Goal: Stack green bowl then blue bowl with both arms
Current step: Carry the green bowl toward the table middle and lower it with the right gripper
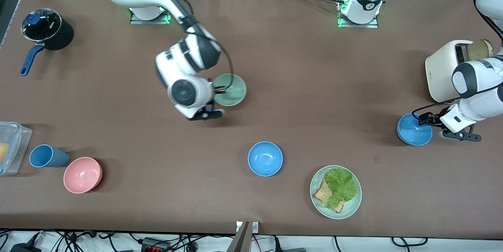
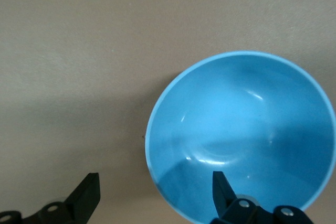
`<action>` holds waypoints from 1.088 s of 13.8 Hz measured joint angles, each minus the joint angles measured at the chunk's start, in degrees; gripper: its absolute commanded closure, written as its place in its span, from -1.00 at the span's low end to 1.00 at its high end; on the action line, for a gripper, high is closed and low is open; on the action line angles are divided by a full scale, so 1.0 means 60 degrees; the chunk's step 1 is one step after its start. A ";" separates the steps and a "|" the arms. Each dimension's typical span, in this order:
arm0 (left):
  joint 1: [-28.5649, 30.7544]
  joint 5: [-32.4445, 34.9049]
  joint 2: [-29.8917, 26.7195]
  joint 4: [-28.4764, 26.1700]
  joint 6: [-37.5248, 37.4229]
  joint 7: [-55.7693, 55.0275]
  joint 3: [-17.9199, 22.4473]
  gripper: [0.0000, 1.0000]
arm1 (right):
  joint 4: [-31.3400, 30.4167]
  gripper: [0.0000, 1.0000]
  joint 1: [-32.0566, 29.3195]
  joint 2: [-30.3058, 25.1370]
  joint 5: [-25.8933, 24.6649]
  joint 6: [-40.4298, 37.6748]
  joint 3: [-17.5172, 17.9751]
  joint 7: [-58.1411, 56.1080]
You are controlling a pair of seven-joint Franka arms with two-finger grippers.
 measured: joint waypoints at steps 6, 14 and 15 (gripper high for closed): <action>0.0010 0.0000 0.0317 0.0041 0.0174 -0.0001 -0.0001 0.50 | 0.0079 1.00 0.0805 0.0916 0.0023 0.1551 -0.0001 0.0994; 0.0001 0.0000 0.0205 0.0112 0.0048 0.0426 -0.0164 0.98 | 0.0435 -1.00 0.0837 0.0986 0.0878 0.2066 -0.0155 0.1293; 0.0002 0.0000 0.0200 0.0133 0.0008 0.0604 -0.0179 0.98 | 0.0516 -1.00 0.0826 0.0758 0.0879 0.2007 -0.0272 0.1329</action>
